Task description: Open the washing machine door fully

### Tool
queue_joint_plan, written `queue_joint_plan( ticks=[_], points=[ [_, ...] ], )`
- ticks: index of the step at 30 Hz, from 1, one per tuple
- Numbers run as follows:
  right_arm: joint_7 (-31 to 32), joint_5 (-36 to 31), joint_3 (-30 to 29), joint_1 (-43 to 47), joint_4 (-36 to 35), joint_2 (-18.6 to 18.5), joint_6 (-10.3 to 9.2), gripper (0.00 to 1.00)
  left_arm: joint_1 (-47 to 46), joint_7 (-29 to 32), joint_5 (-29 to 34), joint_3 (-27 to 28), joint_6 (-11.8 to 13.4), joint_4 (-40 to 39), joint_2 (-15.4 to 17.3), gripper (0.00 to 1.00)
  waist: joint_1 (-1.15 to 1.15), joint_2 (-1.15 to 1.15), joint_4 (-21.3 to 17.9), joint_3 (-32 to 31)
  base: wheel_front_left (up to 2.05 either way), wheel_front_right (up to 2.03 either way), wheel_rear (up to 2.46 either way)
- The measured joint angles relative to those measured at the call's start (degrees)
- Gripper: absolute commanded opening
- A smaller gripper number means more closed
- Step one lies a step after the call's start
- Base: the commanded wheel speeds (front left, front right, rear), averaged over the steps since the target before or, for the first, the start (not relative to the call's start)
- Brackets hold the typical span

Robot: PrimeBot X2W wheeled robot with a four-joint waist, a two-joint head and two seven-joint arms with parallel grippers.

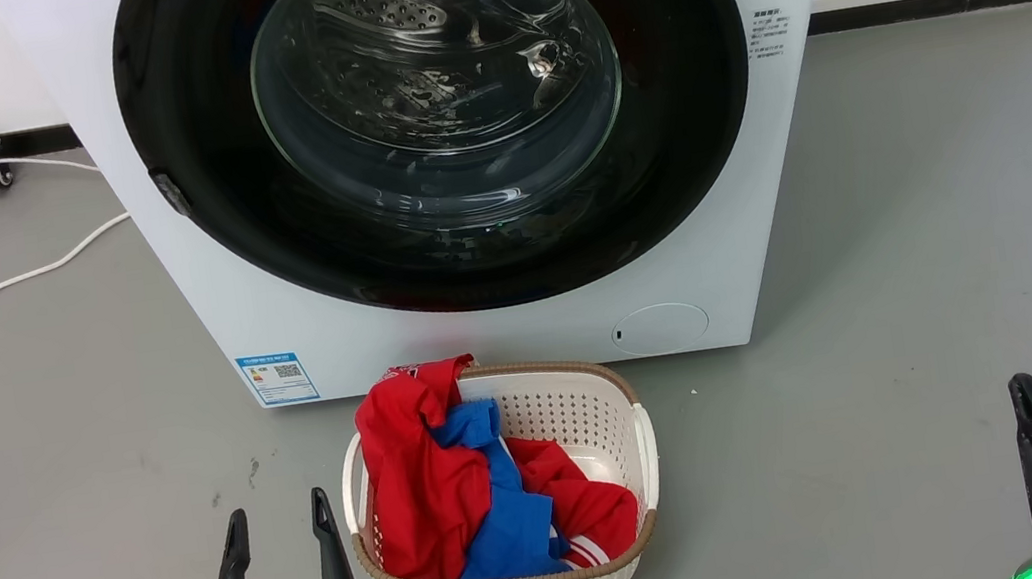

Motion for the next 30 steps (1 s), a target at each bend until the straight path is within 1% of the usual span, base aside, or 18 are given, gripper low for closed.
queue_joint_plan(
  ticks=[1,5,12,17,23,30],
  points=[
    [1.38,0.09,-0.68,0.02,0.19,0.33,0.0,0.0,0.0,0.0,0.01,-0.01,0.1,-0.02,-0.01,1.0,0.0,0.0,0.01,0.04,0.0,0.0,0.0],
    [3.16,-0.25,-1.53,0.09,0.52,0.82,0.01,0.0,0.01,0.0,0.14,-0.07,0.23,-0.15,-0.01,1.0,0.0,0.0,0.02,0.13,0.0,0.0,0.0],
    [4.03,-1.31,-3.03,-0.35,1.37,1.26,0.0,0.0,0.0,0.0,0.78,0.03,0.29,-0.51,0.0,1.0,0.0,0.0,0.13,0.6,0.0,0.0,0.0],
    [4.77,-2.18,-7.04,-4.37,3.21,1.2,0.0,0.0,-0.38,0.0,1.55,-0.01,0.31,-0.83,-0.01,1.0,0.0,0.0,0.26,1.69,0.0,0.0,0.0],
    [6.26,-3.36,-12.63,-12.34,5.5,-1.86,0.0,0.0,-2.28,-0.07,2.68,-0.14,0.3,-1.75,-0.01,1.0,0.0,0.0,0.97,4.09,0.0,0.0,0.0],
    [9.37,-2.83,-18.66,-21.75,9.37,-7.28,0.0,0.0,-4.94,-0.07,3.47,-0.67,0.49,-2.88,0.0,1.0,0.0,0.0,2.78,7.71,0.0,0.0,0.0]
  ],
)
